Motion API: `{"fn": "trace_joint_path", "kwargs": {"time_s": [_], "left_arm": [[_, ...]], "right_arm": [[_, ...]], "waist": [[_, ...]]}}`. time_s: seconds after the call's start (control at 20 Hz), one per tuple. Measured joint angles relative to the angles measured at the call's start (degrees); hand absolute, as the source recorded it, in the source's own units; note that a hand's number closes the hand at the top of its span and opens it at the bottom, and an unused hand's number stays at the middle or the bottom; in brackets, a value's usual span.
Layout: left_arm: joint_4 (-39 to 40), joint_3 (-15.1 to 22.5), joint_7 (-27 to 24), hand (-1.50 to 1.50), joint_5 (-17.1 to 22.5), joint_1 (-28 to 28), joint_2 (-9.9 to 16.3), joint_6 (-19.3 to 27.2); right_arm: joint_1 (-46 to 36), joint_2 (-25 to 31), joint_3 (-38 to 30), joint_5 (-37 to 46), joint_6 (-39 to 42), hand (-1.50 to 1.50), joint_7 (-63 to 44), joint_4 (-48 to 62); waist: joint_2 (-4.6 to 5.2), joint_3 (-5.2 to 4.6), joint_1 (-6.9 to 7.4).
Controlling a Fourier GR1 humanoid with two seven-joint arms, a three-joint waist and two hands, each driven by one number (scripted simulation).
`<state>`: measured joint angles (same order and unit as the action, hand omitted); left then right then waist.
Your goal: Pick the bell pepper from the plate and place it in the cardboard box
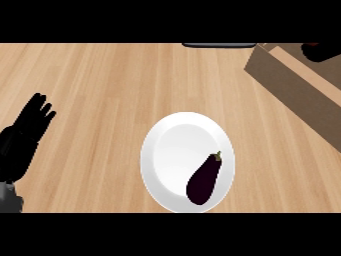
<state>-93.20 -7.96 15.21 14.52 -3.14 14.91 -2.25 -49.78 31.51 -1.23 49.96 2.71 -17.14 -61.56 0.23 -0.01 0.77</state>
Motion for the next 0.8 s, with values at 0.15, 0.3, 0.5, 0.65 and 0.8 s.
{"fn": "trace_joint_path", "kwargs": {"time_s": [0.15,0.3,0.5,0.65,0.8], "left_arm": [[-1.33,-0.24,1.05,0.0,0.1,0.34,0.16,-0.23],[-1.57,-0.46,1.03,0.0,0.16,0.64,0.09,-0.69],[-0.32,-1.02,0.38,0.0,0.33,-0.21,0.4,-1.42],[-1.04,-0.88,0.46,0.0,0.31,0.19,0.09,-1.54],[-1.14,-0.77,0.2,0.0,-0.15,0.38,-0.36,-1.46]], "right_arm": [[-0.73,-0.21,-1.31,0.31,-2.24,1.5,3.66,5.72],[-1.0,-0.49,-2.85,-0.29,-3.88,1.5,7.49,11.56],[-0.63,-1.3,-4.04,-0.87,-3.08,-1.5,8.38,18.62],[-0.44,-1.18,-5.65,-1.5,-2.93,-1.5,8.95,24.02],[-0.93,-0.67,-6.92,-2.18,-3.29,-1.5,13.28,29.16]], "waist": [[-0.01,0.03,0.12],[0.05,0.04,0.24],[0.16,0.03,0.36],[0.21,0.06,0.55],[0.22,0.06,0.57]]}}
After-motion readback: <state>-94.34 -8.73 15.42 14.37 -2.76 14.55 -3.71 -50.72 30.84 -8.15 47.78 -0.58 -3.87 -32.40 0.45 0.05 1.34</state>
